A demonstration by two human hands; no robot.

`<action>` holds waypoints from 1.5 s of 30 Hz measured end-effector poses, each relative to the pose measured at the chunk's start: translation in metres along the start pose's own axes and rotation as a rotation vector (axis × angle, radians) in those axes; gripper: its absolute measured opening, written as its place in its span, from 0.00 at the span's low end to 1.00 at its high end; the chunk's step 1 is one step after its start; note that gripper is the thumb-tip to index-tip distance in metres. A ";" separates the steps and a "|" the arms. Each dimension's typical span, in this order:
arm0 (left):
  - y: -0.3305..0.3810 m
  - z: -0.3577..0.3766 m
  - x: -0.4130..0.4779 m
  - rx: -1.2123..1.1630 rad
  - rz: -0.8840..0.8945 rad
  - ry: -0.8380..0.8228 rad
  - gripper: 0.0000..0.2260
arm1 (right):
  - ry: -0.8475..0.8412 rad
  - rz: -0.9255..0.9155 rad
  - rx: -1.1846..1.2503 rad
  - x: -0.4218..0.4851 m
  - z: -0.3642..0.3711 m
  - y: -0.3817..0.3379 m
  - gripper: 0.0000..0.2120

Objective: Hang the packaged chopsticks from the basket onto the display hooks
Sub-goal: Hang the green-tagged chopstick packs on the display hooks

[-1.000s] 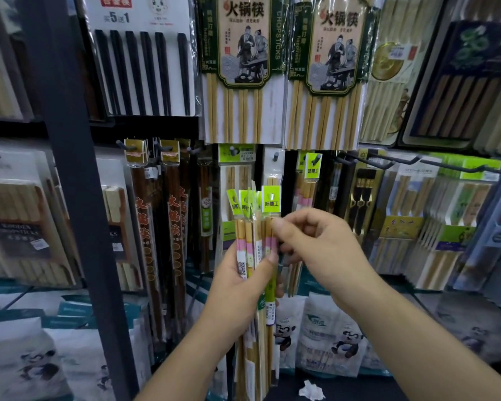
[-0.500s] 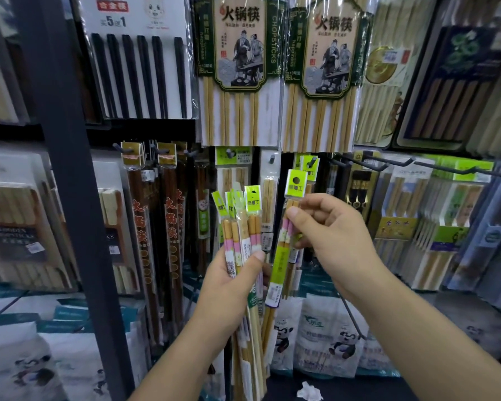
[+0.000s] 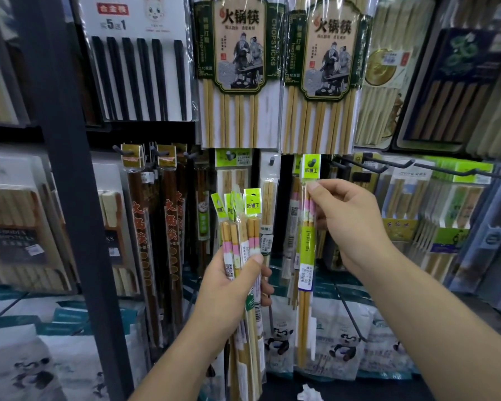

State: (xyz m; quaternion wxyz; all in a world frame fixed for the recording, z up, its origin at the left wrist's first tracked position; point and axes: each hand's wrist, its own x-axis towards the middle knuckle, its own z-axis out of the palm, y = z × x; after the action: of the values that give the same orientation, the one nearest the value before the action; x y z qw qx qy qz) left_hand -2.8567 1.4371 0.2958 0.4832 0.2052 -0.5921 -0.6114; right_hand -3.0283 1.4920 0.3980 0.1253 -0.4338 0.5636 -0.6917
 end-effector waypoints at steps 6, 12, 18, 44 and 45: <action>-0.001 0.001 -0.001 0.003 -0.011 -0.007 0.08 | 0.054 0.012 -0.112 0.003 0.001 0.009 0.08; 0.002 0.001 -0.003 -0.019 -0.027 -0.029 0.06 | 0.068 0.061 -0.216 -0.006 0.000 0.021 0.05; 0.000 0.004 -0.002 0.006 0.012 -0.054 0.03 | -0.240 0.028 -0.129 -0.038 0.015 0.014 0.05; -0.008 -0.005 0.004 0.047 0.078 -0.073 0.07 | 0.024 0.057 -0.067 0.000 0.003 -0.002 0.12; -0.008 -0.006 0.004 0.052 0.074 -0.073 0.08 | 0.018 0.069 -0.065 0.000 0.003 -0.001 0.12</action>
State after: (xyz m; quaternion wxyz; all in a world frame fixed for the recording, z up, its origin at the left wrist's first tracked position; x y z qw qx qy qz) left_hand -2.8564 1.4296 0.2884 0.4780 0.1731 -0.6322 -0.5847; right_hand -3.0259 1.4902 0.3991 0.1298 -0.4119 0.6016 -0.6720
